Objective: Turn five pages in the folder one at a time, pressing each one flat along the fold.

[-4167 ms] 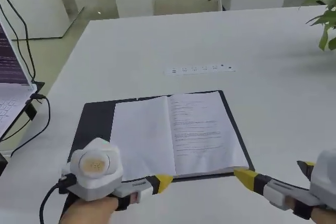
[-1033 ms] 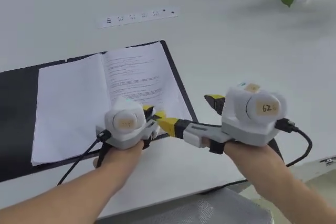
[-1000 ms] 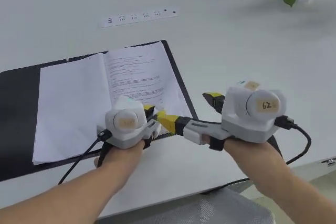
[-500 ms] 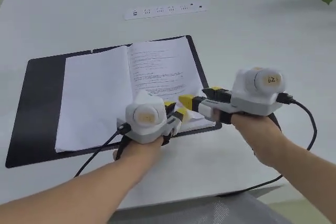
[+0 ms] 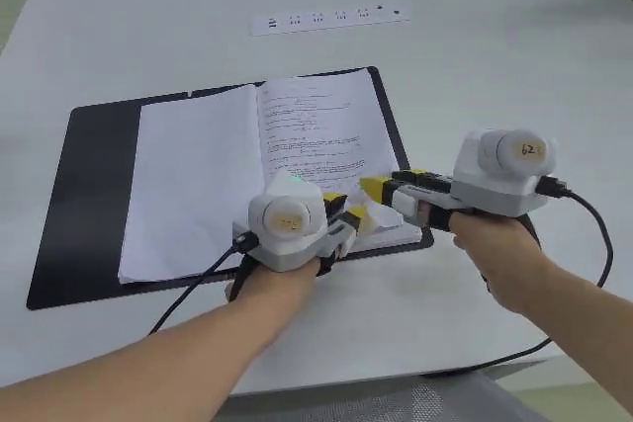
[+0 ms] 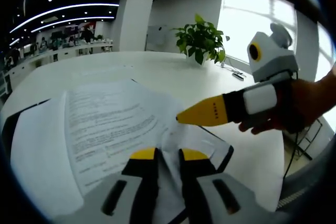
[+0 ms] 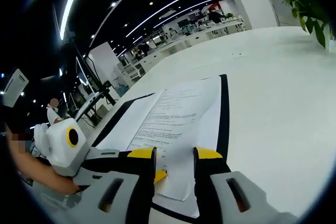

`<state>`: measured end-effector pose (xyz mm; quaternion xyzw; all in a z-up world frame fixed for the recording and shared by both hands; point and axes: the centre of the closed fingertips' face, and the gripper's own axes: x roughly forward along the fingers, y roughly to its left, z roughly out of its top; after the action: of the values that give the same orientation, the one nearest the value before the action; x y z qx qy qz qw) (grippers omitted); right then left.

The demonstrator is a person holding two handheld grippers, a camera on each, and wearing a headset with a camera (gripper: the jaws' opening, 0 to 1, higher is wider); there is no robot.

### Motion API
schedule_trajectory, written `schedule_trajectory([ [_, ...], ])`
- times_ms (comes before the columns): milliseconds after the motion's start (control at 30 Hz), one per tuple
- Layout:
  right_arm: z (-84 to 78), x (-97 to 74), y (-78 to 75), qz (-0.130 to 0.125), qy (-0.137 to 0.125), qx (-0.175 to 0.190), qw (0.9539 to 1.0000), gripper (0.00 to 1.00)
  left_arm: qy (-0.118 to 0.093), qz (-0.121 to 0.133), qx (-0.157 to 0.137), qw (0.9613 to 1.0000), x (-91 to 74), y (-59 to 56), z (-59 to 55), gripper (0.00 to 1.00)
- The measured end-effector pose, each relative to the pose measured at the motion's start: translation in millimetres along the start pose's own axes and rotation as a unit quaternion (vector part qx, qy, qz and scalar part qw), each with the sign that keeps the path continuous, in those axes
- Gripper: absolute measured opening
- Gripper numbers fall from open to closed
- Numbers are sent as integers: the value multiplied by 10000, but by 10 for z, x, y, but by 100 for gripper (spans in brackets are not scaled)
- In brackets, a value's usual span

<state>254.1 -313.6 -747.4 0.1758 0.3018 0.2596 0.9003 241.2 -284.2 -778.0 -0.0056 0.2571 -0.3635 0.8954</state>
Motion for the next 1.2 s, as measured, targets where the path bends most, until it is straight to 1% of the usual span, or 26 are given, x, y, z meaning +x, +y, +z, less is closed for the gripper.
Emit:
schedule_trajectory([
  [100,6,-25,-58,-13,-17,132,9999,17,18,-27,-11,10000,1,-1,1,15],
  [133,17,-30,-68,18,-56,261,9996,13,19,-33,-23,10000,-1,-1,1,15],
  [200,22,-30,-67,132,-72,507,9986,10,20,-47,-54,10000,-2,0,3,15],
  [233,4,-25,-101,134,-11,515,9986,9,28,-57,-50,10000,-4,-2,2,15],
  [267,5,-21,-110,161,-13,505,9986,9,29,-68,-46,10000,-2,-2,2,15],
  [333,-28,2,-130,170,92,530,9984,9,41,-87,-5,10000,-3,-5,-2,16],
  [400,-29,13,-151,168,102,557,9983,4,45,-82,-27,10000,-3,-4,-3,16],
  [433,-29,13,-168,118,127,563,9983,2,50,-78,-19,10000,-3,-5,-2,16],
  [500,-34,10,-160,117,151,538,9984,0,50,-79,-44,9999,-5,-10,-1,17],
  [567,-37,3,-146,114,169,489,9986,0,54,-82,-65,9999,-7,-12,2,17],
  [667,-24,-16,-133,121,137,604,9980,0,69,-107,-84,9999,-16,-19,9,18],
  [800,-7,-65,-98,181,160,747,9969,0,116,-142,-27,9998,-50,-26,-2,20],
  [900,-1,-97,-77,232,212,856,9958,0,170,-177,13,9997,-87,-45,-15,23],
  [967,15,-117,-63,247,193,912,9953,0,180,-179,-5,9997,-122,-52,-11,25],
  [1033,48,-144,-21,304,150,989,9945,0,231,-214,45,9995,-170,-59,-22,27],
  [1067,70,-157,0,332,118,998,9944,0,204,-244,48,9995,-200,-66,-11,28],
  [1133,151,-188,47,452,-36,1150,9923,0,132,-332,45,9994,-266,-72,23,30],
  [1167,172,-204,57,467,-38,1182,9919,0,22,-365,42,9993,-311,-72,67,31],
  [1200,187,-213,67,481,-46,1216,9914,0,-15,-373,26,9993,-343,-65,88,31],
])
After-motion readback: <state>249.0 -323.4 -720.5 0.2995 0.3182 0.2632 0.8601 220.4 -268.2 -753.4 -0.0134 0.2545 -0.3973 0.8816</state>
